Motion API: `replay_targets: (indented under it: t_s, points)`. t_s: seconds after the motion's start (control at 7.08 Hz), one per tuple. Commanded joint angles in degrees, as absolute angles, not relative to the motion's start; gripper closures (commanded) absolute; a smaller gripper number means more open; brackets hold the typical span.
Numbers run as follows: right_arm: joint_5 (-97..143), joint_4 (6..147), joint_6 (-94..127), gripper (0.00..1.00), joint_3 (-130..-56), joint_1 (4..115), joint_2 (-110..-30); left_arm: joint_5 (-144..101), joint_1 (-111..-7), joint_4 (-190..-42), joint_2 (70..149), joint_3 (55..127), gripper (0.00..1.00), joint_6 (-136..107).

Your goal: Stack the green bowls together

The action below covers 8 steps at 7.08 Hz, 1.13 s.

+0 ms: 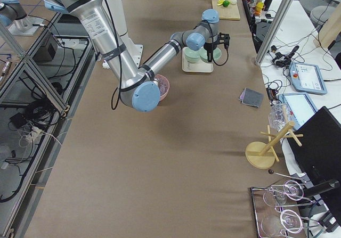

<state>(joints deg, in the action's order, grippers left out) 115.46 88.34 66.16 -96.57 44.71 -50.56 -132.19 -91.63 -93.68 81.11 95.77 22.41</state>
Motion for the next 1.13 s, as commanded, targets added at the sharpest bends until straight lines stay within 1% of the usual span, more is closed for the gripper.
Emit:
replay_targets:
  t_s: [0.0,0.28,0.71,0.99]
  points:
    - [111.64,93.15,69.42,1.0,-94.06,38.61,-45.12,-132.19,-91.67,-93.69,80.95,95.89,0.02,22.41]
    - [109.25,92.9,71.37,1.0,-90.28,35.87,-42.46,-132.1,-91.67,-94.39,80.95,95.8,0.02,22.41]
    - [108.02,92.9,71.1,1.0,-89.3,34.81,-42.8,-132.19,-91.67,-94.75,80.34,96.06,0.02,22.5]
    - [106.79,88.88,71.28,1.0,-87.9,34.19,-43.41,-132.19,-91.67,-95.53,80.07,96.15,0.02,22.5]
